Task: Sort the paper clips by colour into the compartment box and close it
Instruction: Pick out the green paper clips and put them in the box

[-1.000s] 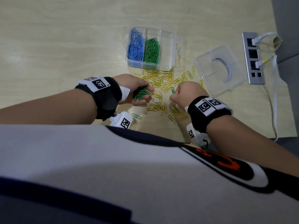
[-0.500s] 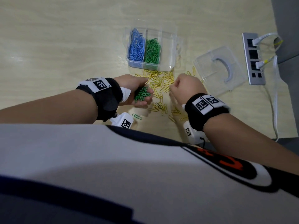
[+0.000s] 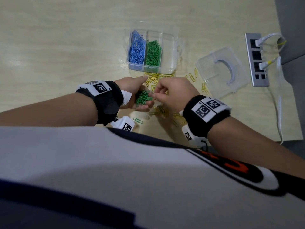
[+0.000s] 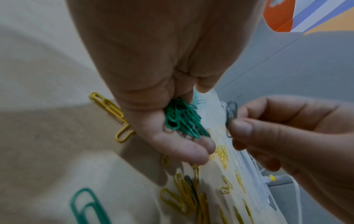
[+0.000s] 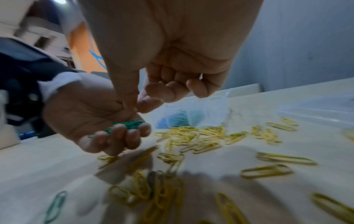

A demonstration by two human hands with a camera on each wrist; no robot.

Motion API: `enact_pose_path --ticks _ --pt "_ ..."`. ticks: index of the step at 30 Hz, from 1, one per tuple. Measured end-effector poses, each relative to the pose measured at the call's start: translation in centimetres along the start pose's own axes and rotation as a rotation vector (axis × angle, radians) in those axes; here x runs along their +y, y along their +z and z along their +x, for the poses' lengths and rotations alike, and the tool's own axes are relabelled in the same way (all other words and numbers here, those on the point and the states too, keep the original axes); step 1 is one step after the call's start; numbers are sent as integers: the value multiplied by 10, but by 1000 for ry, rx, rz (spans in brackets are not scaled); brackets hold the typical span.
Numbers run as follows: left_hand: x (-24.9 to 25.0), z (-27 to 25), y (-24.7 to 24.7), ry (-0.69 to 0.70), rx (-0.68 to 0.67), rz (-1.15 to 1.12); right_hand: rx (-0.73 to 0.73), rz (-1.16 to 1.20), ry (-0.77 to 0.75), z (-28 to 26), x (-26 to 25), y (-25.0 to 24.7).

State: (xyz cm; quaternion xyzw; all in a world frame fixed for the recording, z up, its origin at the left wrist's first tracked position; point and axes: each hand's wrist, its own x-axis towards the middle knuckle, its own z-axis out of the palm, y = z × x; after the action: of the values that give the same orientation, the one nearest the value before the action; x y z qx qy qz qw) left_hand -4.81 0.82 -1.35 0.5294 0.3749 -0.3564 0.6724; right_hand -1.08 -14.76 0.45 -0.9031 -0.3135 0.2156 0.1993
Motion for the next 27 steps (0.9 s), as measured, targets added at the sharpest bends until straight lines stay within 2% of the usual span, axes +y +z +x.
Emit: enact_pose_path --ticks 3,7,8,11,13,27 --pt "2 0 0 -12 12 -26 -17 43 -57 1 -10 4" --pt "1 0 -2 1 13 -37 68 58 -11 0 2 9" --pt "1 -1 -3 3 15 -40 30 5 12 0 7 10" --pt "0 -3 -6 1 23 -58 -222 -192 63 -2 19 17" --pt "-1 -3 -8 0 30 -61 -294 -220 71 -4 24 23" --pt "-4 -9 -13 12 38 -95 -206 -326 88 0 23 24"
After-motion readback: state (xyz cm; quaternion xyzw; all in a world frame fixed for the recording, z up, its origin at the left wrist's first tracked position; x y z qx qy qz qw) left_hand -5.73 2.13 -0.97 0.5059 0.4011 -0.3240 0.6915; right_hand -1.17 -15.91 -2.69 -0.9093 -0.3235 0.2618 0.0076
